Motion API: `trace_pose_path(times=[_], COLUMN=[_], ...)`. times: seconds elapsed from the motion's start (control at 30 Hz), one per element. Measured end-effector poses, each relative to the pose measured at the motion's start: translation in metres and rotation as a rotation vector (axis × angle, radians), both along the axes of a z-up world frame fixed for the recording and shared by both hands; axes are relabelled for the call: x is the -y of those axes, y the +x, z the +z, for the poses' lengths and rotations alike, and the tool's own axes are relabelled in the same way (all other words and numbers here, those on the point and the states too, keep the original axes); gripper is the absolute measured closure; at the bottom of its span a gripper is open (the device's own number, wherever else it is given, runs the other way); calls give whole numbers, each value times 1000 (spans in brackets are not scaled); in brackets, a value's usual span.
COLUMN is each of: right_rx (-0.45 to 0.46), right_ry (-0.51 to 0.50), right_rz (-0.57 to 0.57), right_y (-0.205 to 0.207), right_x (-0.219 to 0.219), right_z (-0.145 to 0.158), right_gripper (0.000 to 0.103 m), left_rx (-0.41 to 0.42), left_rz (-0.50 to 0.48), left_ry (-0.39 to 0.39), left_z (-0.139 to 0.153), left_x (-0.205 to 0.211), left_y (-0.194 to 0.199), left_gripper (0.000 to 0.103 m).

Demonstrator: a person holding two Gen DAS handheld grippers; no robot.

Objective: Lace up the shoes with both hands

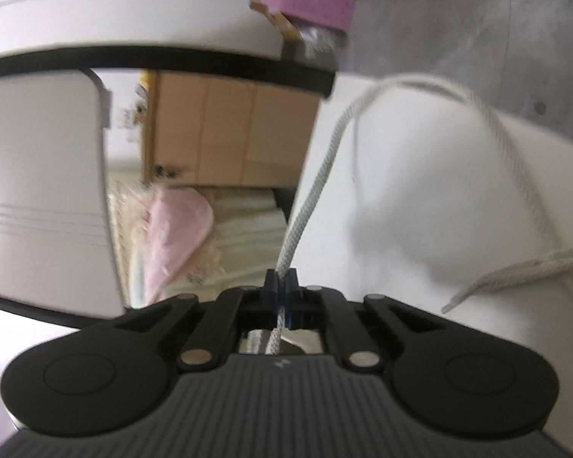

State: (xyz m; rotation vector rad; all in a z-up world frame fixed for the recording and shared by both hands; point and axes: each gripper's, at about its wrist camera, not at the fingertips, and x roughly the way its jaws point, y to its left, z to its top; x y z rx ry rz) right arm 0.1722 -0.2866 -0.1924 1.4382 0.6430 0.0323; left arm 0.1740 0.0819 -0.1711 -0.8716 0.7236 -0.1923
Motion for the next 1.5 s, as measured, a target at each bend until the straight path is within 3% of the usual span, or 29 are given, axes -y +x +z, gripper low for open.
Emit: trace_pose_path(times=[0.43,1.0,1.27,1.5], right_rx=[4,-66,-95,-87], right_ry=[-125,-200,-209,-272], right_rz=[-71,-217,-304,-312], right_y=[-40,-78,-93,-92], right_x=[35,92,121,131], right_z=[14,7,2,8], right_gripper=[100,101,101,101], left_rx=[88,163,167,173], left_rz=[63,238,232,207], left_ry=[68,51,81,97], left_z=[24,48,53,53], left_x=[0,-42,-43,-39], left_y=[-20,-25,-19,-20], left_gripper=[101,101,101,101])
